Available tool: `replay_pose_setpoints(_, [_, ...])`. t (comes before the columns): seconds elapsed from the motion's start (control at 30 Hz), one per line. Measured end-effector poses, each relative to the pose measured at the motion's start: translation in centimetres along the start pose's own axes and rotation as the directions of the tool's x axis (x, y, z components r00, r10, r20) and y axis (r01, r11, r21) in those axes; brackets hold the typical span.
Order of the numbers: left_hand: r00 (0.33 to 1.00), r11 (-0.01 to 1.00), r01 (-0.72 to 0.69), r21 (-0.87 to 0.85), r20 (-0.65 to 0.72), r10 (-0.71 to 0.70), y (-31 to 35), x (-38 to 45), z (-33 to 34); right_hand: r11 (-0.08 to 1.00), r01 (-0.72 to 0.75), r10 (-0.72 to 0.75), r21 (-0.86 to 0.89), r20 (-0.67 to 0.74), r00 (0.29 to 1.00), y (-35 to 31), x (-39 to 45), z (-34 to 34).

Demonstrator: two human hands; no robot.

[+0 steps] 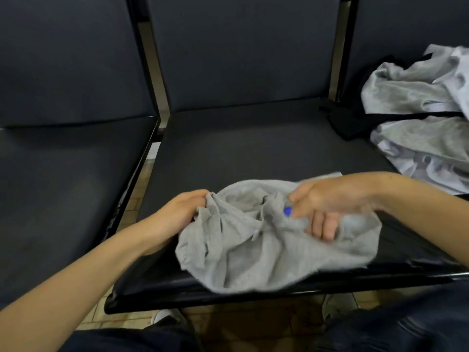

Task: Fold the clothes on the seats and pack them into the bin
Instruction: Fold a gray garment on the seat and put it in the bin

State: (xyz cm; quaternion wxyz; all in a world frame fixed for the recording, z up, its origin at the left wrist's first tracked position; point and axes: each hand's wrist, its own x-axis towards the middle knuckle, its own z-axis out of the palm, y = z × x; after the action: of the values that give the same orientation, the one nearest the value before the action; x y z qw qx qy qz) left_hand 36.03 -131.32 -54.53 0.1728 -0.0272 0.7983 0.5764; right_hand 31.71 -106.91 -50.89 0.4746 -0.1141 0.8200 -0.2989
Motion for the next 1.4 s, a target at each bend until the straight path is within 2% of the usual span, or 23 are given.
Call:
replay_pose_setpoints(0.07, [0.983, 0.984, 0.089, -0.155, 0.173, -0.062, 0.1, -0.7, 0.2, 0.992, -0.013, -0.031, 0.127, 0.339, 0.94, -0.1, -0.9, 2.0])
replay_pose_setpoints(0.13, [0.94, 0.981, 0.129, -0.143, 0.334, -0.075, 0.4, -1.4, 0.3, 0.987, 0.033, -0.122, 0.158, 0.598, 0.792, -0.4, -1.8, 3.5])
replay_pose_setpoints(0.2, [0.916, 0.995, 0.094, -0.044, 0.395, -0.069, 0.7, -2.0, 0.8, 0.971, 0.072, -0.214, 0.229, 0.693, 0.689, -0.9, -2.7, 3.9])
replay_pose_setpoints(0.23, [0.93, 0.998, 0.062, -0.027, 0.365, -0.048, 0.8, -2.3, 1.1, 0.957, 0.084, -0.26, 0.277, 0.694, 0.671, -1.1, -3.0, 3.6])
replay_pose_setpoints(0.27, [0.954, 0.999, 0.025, -0.033, 0.3, -0.014, 1.0, -2.5, 1.2, 0.944, 0.113, -0.301, 0.311, 0.667, 0.681, -1.0, -3.3, 3.2])
replay_pose_setpoints(0.33, [0.987, 0.993, -0.07, -0.092, 0.138, 0.082, 1.5, -2.8, 0.9, 0.923, 0.207, -0.358, 0.323, 0.528, 0.77, -0.4, -3.6, 2.2])
replay_pose_setpoints(0.43, [0.975, 0.965, -0.22, -0.141, -0.057, 0.214, 2.1, -3.5, -0.6, 0.856, 0.31, -0.434, 0.413, 0.251, 0.865, 1.2, -3.9, -0.2])
replay_pose_setpoints(0.53, [0.94, 0.925, -0.327, -0.193, -0.167, 0.297, 3.2, -5.0, -0.8, 0.706, 0.365, -0.553, 0.608, 0.15, 0.82, 1.9, -4.8, -2.0])
replay_pose_setpoints(0.6, [0.916, 0.88, -0.389, -0.274, -0.221, 0.336, 4.3, -6.3, -0.6, 0.526, 0.29, -0.641, 0.8, 0.149, 0.753, 2.0, -5.6, -2.6])
replay_pose_setpoints(0.73, [0.852, 0.822, -0.519, -0.236, -0.217, 0.476, 5.1, -7.7, -2.4, 0.35, 0.188, -0.616, 0.918, 0.074, 0.784, 3.0, -6.9, -4.6])
replay_pose_setpoints(0.77, [0.841, 0.818, -0.538, -0.203, -0.204, 0.502, 5.0, -7.7, -3.0, 0.322, 0.233, -0.584, 0.918, -0.001, 0.811, 3.1, -6.9, -4.9])
replay_pose_setpoints(0.8, [0.828, 0.819, -0.553, -0.15, -0.203, 0.522, 4.7, -7.6, -3.7, 0.322, 0.314, -0.545, 0.893, -0.096, 0.833, 2.9, -6.6, -4.8])
replay_pose_setpoints(0.87, [0.815, 0.84, -0.542, -0.021, -0.257, 0.519, 4.5, -7.3, -4.6, 0.453, 0.446, -0.444, 0.772, -0.238, 0.864, 3.0, -6.2, -5.6])
replay_pose_setpoints(0.93, [0.812, 0.862, -0.491, 0.129, -0.291, 0.506, 4.3, -7.0, -5.2, 0.601, 0.578, -0.355, 0.552, -0.464, 0.812, 3.4, -6.5, -6.1])
replay_pose_setpoints(0.97, [0.819, 0.866, -0.452, 0.212, -0.286, 0.497, 4.5, -7.1, -5.4, 0.626, 0.604, -0.37, 0.493, -0.494, 0.787, 3.5, -6.8, -6.1])
replay_pose_setpoints(1.03, [0.823, 0.834, -0.373, 0.407, -0.269, 0.5, 4.7, -7.1, -5.7, 0.65, 0.618, -0.39, 0.444, -0.502, 0.771, 3.8, -7.1, -6.3])
replay_pose_setpoints(1.1, [0.783, 0.731, -0.308, 0.609, -0.274, 0.558, 5.0, -7.2, -5.8, 0.686, 0.622, -0.393, 0.378, -0.526, 0.754, 3.6, -7.1, -6.4])
replay_pose_setpoints(1.17, [0.763, 0.694, -0.305, 0.652, -0.269, 0.588, 5.4, -7.3, -5.5, 0.709, 0.626, -0.405, 0.325, -0.539, 0.739, 3.2, -7.0, -6.2])
replay_pose_setpoints(1.23, [0.751, 0.747, -0.374, 0.55, -0.293, 0.592, 5.8, -7.3, -5.1, 0.764, 0.598, -0.412, 0.242, -0.529, 0.742, 2.9, -7.1, -5.9])
replay_pose_setpoints(1.3, [0.752, 0.822, -0.45, 0.35, -0.348, 0.559, 6.3, -7.2, -4.7, 0.796, 0.547, -0.397, 0.261, -0.458, 0.795, 3.4, -7.1, -6.3])
replay_pose_setpoints(1.33, [0.749, 0.832, -0.498, 0.243, -0.363, 0.554, 6.5, -7.3, -4.7, 0.754, 0.542, -0.429, 0.371, -0.346, 0.834, 3.5, -7.4, -6.3])
replay_pose_setpoints(1.37, [0.753, 0.832, -0.542, 0.119, -0.37, 0.544, 7.0, -7.6, -4.7, 0.612, 0.531, -0.53, 0.586, -0.193, 0.826, 3.2, -7.5, -6.1])
replay_pose_setpoints(1.4, [0.753, 0.808, -0.589, 0.012, -0.354, 0.555, 7.3, -7.9, -4.8, 0.48, 0.544, -0.618, 0.688, -0.175, 0.766, 3.1, -8.3, -6.3])
